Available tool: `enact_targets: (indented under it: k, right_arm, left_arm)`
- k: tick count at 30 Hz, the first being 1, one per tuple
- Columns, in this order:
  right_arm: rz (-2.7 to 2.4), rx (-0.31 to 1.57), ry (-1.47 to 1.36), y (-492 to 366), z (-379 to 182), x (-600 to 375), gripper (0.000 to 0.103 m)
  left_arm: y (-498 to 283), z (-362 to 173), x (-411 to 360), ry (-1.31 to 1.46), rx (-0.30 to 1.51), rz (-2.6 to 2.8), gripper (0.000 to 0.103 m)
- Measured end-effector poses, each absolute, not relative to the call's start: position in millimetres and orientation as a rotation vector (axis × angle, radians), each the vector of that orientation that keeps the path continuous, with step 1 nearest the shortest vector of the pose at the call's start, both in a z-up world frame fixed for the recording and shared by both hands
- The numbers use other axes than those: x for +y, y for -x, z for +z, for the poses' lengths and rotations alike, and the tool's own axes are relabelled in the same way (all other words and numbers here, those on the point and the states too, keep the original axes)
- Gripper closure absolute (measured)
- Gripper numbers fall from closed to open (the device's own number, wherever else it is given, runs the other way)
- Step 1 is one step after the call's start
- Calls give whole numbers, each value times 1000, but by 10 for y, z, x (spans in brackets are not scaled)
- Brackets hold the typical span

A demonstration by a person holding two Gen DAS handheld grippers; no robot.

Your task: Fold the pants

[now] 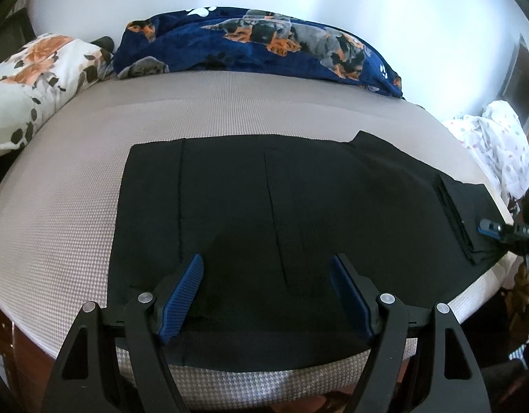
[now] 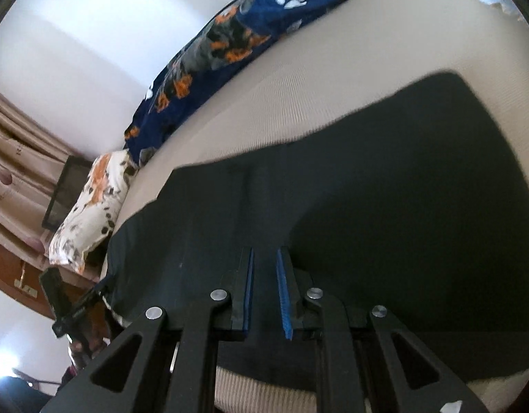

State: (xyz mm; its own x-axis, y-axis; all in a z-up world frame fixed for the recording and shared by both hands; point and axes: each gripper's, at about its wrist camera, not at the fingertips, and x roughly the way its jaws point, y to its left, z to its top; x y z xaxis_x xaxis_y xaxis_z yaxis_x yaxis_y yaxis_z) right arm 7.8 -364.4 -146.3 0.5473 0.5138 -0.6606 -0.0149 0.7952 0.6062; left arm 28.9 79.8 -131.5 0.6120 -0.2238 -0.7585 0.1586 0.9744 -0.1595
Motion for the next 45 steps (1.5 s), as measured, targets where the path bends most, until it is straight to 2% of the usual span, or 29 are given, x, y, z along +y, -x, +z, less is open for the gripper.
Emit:
enact_targets:
  k: [6, 11, 14, 17, 22, 36, 39, 41, 45]
  right_arm:
    - [383, 999, -524, 71, -1390, -3475, 89]
    - [477, 931, -446, 155, -1160, -3173, 87]
    - [492, 906, -204, 245, -1047, -2798, 81]
    - [501, 923, -24, 305, -1088, -2540, 81]
    - [482, 930, 196, 325, -1175, -2306, 73]
    - [464, 953, 357, 239, -1214, -2256, 71]
    - [461, 975, 346, 183, -1221, -2278, 77]
    - [464, 976, 335, 178, -1200, -2286, 88]
    - [462, 976, 320, 181, -1194, -2299, 100]
  left_arm:
    - [-275, -1318, 782, 78, 886, -232, 27]
    - [-278, -1314, 785, 80, 884, -232, 27]
    - [-294, -1313, 806, 91, 889, -232, 27]
    - [-301, -1316, 827, 104, 893, -234, 27]
    - [-296, -1316, 831, 103, 891, -235, 27]
    - [-297, -1326, 784, 94, 899, -244, 27]
    - [-301, -1325, 781, 92, 900, -245, 27]
    - [-301, -1327, 780, 94, 900, -245, 27]
    - [-302, -1332, 776, 98, 902, -244, 27]
